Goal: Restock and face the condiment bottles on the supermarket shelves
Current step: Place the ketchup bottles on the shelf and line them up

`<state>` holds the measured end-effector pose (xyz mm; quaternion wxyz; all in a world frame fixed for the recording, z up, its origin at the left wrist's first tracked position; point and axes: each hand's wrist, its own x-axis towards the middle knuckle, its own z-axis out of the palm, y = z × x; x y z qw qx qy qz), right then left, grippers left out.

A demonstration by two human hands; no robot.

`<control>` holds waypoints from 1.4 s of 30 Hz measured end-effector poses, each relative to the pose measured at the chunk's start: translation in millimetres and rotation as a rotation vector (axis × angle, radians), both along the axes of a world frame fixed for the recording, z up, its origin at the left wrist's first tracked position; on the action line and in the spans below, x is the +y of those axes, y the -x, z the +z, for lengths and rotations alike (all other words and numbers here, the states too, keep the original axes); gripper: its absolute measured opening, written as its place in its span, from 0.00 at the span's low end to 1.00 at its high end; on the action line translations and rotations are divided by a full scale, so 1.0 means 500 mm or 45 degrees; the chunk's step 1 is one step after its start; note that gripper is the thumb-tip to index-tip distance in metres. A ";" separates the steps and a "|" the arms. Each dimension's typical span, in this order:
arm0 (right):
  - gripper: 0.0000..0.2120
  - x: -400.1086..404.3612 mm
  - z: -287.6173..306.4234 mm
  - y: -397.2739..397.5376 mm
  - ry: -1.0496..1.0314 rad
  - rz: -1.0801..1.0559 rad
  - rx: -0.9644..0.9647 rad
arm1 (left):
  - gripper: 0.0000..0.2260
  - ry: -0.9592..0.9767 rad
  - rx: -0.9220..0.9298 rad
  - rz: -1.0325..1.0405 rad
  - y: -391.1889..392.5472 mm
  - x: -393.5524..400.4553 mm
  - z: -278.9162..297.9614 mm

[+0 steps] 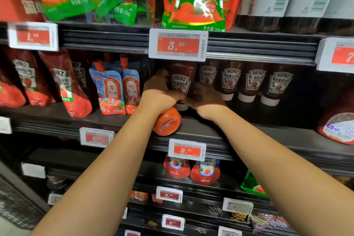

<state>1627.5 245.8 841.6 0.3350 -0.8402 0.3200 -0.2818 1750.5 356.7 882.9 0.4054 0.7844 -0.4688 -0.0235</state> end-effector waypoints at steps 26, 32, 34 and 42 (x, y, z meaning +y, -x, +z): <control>0.35 0.144 0.000 0.149 0.165 0.191 0.129 | 0.11 0.386 0.554 -0.344 0.047 0.071 -0.032; 0.38 0.091 0.010 0.234 -0.020 0.206 0.110 | 0.16 0.178 0.227 -0.644 0.062 0.062 -0.036; 0.38 0.073 0.017 0.257 -0.068 0.271 0.086 | 0.17 0.062 0.025 -0.676 0.076 0.051 -0.035; 0.42 0.020 0.089 0.331 -0.128 0.315 -0.032 | 0.25 -0.370 -0.334 -0.841 0.137 0.016 -0.023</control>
